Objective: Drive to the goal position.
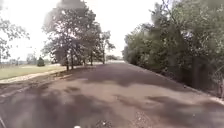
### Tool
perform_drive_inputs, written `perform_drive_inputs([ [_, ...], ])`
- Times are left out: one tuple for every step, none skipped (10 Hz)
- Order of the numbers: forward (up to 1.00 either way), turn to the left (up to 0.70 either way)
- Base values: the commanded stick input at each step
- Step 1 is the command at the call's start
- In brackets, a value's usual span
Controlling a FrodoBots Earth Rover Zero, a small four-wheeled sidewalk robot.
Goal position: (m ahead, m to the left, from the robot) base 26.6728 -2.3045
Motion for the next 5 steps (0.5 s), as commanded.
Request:
perform_drive_inputs([
  [1.00,-0.06],
  [1.00,-0.06],
  [1.00,-0.06],
  [1.00,-0.06],
  [1.00,-0.07],
])
